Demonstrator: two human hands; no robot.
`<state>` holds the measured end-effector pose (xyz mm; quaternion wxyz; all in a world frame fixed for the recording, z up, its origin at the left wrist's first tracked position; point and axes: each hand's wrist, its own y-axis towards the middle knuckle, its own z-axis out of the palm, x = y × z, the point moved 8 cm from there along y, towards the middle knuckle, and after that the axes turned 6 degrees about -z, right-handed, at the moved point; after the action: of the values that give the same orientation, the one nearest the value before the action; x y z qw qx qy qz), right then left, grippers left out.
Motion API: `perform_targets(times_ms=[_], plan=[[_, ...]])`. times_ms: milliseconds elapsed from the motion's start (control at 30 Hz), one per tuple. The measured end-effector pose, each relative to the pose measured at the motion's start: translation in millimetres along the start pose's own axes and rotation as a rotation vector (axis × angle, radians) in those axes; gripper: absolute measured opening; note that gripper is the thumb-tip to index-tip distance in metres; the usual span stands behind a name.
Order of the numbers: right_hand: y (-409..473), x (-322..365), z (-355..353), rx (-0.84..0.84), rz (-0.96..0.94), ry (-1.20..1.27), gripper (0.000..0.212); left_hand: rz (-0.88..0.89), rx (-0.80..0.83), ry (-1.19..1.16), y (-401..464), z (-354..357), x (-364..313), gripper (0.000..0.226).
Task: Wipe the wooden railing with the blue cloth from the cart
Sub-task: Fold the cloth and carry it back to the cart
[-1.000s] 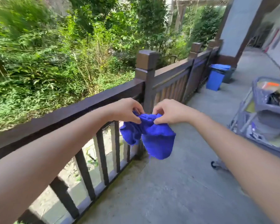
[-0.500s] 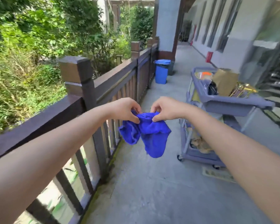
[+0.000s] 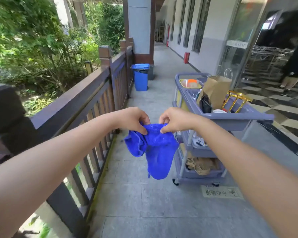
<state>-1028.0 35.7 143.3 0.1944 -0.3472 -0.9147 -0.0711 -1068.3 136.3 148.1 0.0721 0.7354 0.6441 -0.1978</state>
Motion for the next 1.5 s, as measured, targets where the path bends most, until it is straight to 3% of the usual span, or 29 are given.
perform_targets(times_ms=[567, 633, 767, 1000, 1500], plan=[[253.2, -229.5, -136.7, -0.089, 0.060, -0.032, 0.007, 0.066, -0.073, -0.033, 356.6, -106.2, 42.3, 0.019], [282.6, -257.2, -146.2, -0.106, 0.091, -0.048, 0.002, 0.091, -0.076, -0.033, 397.7, -114.3, 53.4, 0.020], [341.1, -305.2, -166.1, -0.149, 0.148, -0.096, 0.016, 0.174, -0.065, -0.018, 479.9, -132.2, 72.1, 0.017], [422.7, -380.4, -215.7, -0.258, 0.324, -0.148, 0.005, 0.304, -0.011, -0.025, 612.2, -179.6, 91.6, 0.018], [523.4, -551.6, -247.6, -0.282, 0.516, -0.132, 0.012, 0.540, 0.081, -0.046, 851.1, -166.1, 88.5, 0.020]])
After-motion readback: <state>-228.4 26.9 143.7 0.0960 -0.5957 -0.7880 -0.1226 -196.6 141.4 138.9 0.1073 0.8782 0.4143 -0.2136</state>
